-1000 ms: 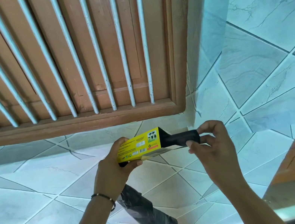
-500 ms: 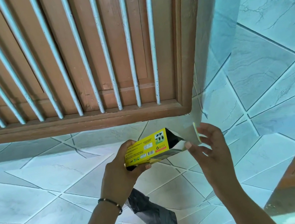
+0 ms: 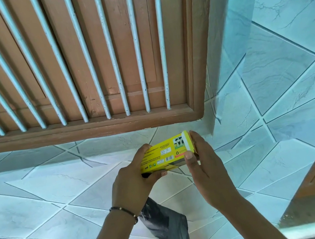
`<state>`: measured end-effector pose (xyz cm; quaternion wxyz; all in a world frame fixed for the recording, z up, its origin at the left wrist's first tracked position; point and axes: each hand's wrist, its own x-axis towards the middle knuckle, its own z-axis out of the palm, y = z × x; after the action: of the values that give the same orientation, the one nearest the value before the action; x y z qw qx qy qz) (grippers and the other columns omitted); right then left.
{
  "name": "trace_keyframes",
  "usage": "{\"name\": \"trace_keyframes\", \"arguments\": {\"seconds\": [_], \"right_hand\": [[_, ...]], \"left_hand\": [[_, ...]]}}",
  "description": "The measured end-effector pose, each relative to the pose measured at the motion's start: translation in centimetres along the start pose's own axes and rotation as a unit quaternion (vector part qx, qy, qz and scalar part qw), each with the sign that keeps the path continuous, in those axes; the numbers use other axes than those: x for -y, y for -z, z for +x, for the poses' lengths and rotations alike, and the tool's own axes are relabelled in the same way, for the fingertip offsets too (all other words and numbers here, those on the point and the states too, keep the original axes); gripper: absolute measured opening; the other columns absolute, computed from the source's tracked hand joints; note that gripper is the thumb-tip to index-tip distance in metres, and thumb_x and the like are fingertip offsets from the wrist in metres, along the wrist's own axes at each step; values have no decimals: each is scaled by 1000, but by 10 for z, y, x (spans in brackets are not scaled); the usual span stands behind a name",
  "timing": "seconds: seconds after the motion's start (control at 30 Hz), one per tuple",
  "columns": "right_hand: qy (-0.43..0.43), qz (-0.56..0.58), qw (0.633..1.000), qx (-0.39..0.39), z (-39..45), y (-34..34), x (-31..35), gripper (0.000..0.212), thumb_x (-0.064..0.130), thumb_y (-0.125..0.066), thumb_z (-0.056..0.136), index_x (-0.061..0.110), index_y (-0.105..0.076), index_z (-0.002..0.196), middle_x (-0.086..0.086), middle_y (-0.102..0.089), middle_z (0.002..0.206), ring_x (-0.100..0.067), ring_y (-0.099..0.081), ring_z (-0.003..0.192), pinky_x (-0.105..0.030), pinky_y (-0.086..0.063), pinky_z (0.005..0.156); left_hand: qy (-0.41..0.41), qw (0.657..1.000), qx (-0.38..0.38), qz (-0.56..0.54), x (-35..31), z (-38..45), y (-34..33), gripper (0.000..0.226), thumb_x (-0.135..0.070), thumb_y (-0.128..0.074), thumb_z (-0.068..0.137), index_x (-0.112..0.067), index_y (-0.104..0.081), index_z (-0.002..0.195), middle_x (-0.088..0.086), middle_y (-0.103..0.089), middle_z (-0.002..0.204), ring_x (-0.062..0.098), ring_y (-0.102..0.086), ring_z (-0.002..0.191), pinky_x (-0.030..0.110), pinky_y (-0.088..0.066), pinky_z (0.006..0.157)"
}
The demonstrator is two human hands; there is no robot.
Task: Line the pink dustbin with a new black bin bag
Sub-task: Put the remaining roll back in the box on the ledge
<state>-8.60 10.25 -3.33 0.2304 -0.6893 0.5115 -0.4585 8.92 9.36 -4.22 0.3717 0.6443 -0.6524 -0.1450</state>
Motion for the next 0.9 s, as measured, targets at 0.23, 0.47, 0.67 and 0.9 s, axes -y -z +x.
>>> {"name": "trace_keyframes", "arguments": {"seconds": [0.23, 0.47, 0.67, 0.9], "right_hand": [[-33, 57, 997, -33, 1, -2, -7, 70, 72, -28, 80, 35, -37, 139, 5, -61, 126, -10, -64, 104, -38, -57, 83], [-49, 96, 993, -56, 5, 3, -6, 49, 53, -29, 91, 33, -44, 133, 10, -68, 104, -1, -68, 88, -31, -60, 74], [-22, -21, 999, 10, 7, 2, -7, 87, 83, -5, 71, 38, -24, 143, 5, -51, 139, -14, -56, 117, -39, -49, 98], [28, -332, 940, 74, 22, 10, 3, 78, 61, -21, 87, 16, -6, 148, 0, -34, 150, -21, -50, 121, -35, -50, 84]], "left_hand": [[-1, 1000, -7, -8, -2, -1, -2, 66, -52, -71, 69, -45, -40, 127, -12, -66, 89, 17, -61, 77, 30, -53, 76], [-11, 1000, -14, -13, 0, 3, -2, 63, -49, -72, 69, -43, -41, 125, -10, -69, 95, 20, -65, 83, 33, -55, 80], [-22, 999, -25, 0, -3, 7, -3, 65, -50, -70, 72, -42, -40, 129, -8, -71, 99, 18, -65, 82, 30, -54, 79], [-33, 996, -41, 74, -7, 19, -3, 65, -47, -67, 76, -41, -36, 133, 2, -72, 96, 27, -65, 89, 32, -52, 71]]}}
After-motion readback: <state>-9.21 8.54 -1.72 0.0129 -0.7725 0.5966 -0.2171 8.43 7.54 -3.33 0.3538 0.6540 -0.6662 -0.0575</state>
